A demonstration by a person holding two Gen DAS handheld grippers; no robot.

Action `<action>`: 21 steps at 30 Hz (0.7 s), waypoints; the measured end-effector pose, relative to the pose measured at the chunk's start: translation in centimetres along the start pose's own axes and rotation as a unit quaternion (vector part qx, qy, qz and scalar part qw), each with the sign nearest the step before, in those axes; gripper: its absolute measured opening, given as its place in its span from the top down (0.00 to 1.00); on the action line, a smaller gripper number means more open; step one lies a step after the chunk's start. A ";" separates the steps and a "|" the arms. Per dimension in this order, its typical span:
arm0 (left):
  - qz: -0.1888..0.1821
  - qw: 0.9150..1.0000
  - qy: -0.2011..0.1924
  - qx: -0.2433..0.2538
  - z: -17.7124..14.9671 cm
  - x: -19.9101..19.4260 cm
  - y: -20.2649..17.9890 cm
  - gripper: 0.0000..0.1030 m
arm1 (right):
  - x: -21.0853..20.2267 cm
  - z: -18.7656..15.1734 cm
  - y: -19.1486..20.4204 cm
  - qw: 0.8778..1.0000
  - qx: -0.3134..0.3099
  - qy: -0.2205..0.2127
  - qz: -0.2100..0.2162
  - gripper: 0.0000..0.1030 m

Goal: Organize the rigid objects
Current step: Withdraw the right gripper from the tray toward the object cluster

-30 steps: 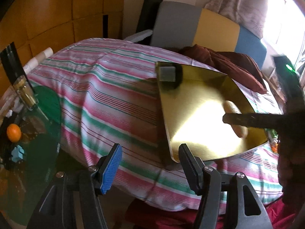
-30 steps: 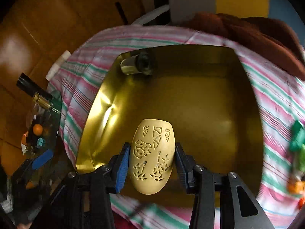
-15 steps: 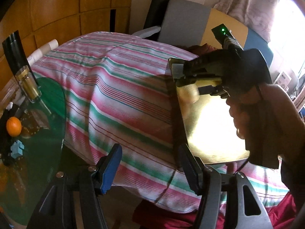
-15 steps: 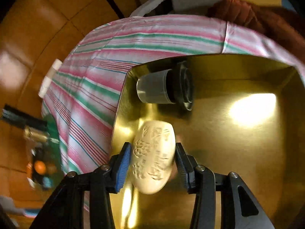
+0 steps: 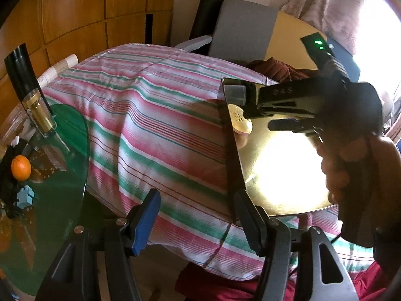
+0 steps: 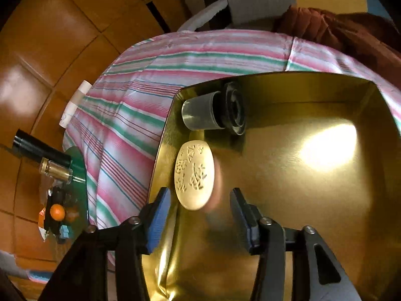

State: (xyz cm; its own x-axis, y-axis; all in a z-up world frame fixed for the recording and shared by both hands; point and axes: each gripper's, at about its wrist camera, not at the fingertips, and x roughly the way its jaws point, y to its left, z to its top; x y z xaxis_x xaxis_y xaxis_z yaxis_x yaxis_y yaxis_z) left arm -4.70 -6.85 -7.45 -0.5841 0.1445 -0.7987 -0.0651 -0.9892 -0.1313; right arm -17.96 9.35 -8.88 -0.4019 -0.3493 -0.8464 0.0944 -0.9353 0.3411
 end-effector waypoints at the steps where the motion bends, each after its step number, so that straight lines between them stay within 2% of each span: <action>1: -0.002 1.000 -0.002 0.000 0.1 -0.1 -0.1 0.39 | -0.5 -0.2 -0.1 1.000 -0.003 -0.006 -0.002 0.41; 5: -0.003 1.000 -0.014 0.010 0.3 -0.9 -0.8 0.39 | -3.1 -1.3 -0.5 0.999 -0.023 -0.040 -0.018 0.29; 8: -0.006 1.000 -0.019 0.018 0.4 -1.3 -1.3 0.39 | -5.3 -2.5 -1.4 0.997 -0.032 -0.067 -0.031 0.25; 21: -0.031 0.997 -0.027 0.070 0.2 -2.7 -5.4 0.39 | -13.8 -7.0 -8.9 0.985 -0.013 -0.140 -0.098 0.20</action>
State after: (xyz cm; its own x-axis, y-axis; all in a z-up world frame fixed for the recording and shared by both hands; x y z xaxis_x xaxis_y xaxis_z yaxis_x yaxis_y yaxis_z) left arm -2.94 -1.92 -4.44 -0.6180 0.2078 -0.7582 -0.2130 -0.9726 -0.0929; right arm -6.86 22.15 -3.09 -0.6500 -0.1350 -0.7478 0.0113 -0.9857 0.1681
